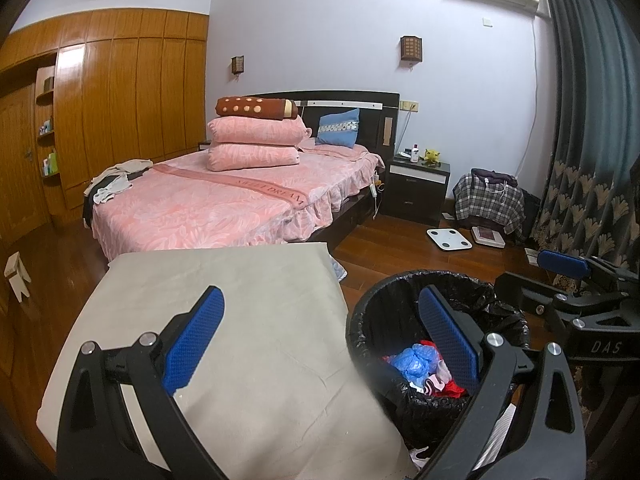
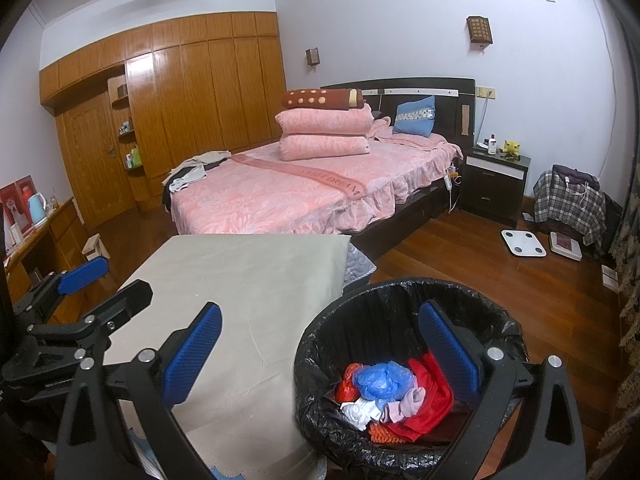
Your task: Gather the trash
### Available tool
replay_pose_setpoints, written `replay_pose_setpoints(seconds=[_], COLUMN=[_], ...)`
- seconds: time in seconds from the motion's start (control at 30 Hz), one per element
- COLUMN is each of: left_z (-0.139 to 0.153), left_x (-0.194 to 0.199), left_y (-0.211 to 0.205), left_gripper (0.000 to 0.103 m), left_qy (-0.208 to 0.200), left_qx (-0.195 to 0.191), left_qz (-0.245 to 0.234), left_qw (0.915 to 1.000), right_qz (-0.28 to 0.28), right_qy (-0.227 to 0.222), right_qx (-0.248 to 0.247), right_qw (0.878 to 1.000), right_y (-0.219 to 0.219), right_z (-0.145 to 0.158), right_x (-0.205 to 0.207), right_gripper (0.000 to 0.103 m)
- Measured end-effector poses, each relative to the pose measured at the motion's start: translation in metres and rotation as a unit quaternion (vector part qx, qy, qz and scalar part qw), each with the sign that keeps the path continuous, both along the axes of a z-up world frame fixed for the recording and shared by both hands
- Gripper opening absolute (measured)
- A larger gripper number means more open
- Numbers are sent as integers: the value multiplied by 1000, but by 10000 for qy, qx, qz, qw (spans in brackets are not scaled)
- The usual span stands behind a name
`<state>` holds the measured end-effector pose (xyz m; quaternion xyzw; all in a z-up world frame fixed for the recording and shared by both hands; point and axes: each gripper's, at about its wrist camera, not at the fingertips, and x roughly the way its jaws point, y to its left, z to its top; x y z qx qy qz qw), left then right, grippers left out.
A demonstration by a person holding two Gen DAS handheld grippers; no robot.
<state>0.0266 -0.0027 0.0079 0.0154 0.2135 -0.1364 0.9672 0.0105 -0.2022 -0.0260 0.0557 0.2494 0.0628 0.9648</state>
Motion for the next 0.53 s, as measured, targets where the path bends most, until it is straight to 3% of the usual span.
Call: replay_pose_setpoints(seconds=[0.53], left_z=[0], left_x=[-1], left_y=[2], left_gripper=[95], left_qy=[19], left_qx=[11], left_qz=[13], left_qw=[10000], right_qz=[6], right_qy=[16], right_qx=[-5], right_qw=[10000], right_y=[2], right_z=[0], right_x=[1], right_gripper=[97])
